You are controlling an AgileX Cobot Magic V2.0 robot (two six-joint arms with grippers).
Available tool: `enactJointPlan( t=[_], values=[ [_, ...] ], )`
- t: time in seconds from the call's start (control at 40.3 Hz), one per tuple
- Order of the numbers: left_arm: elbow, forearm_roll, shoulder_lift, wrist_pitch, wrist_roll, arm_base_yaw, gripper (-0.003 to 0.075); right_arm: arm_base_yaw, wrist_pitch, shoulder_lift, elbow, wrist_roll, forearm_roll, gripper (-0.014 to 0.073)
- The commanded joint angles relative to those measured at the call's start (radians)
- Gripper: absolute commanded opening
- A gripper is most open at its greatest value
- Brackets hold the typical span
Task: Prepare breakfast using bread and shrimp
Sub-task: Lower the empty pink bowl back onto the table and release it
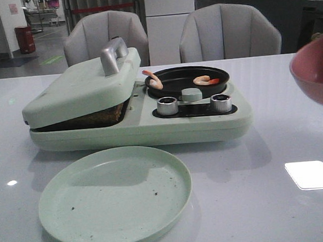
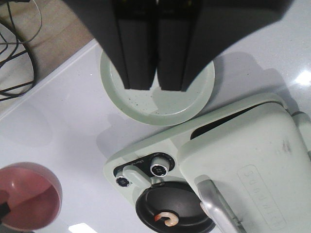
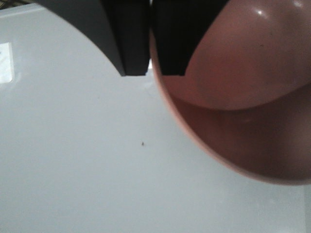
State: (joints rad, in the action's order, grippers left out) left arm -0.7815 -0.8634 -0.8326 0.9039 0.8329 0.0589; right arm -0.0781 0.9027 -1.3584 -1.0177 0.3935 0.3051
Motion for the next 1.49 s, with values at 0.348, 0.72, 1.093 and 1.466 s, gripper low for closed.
enactJointPlan(
  t=[0.348, 0.72, 1.093, 1.466],
  values=[
    [-0.026, -0.055, 0.006, -0.029, 0.000, 0.008, 0.0099, 0.147, -0.248, -0.089, 0.074, -0.273, -0.382, 0.0136],
    [-0.026, -0.055, 0.006, -0.029, 0.000, 0.008, 0.0099, 0.147, -0.272, -0.186, 0.073, -0.272, -0.350, 0.0197],
    [-0.026, -0.055, 0.006, -0.029, 0.000, 0.008, 0.0099, 0.147, -0.263, -0.186, 0.046, -0.272, -0.312, 0.0544],
    [-0.026, -0.055, 0.006, -0.029, 0.000, 0.008, 0.0099, 0.085, -0.128, 0.000, -0.028, -0.309, -0.305, 0.0550]
  ],
)
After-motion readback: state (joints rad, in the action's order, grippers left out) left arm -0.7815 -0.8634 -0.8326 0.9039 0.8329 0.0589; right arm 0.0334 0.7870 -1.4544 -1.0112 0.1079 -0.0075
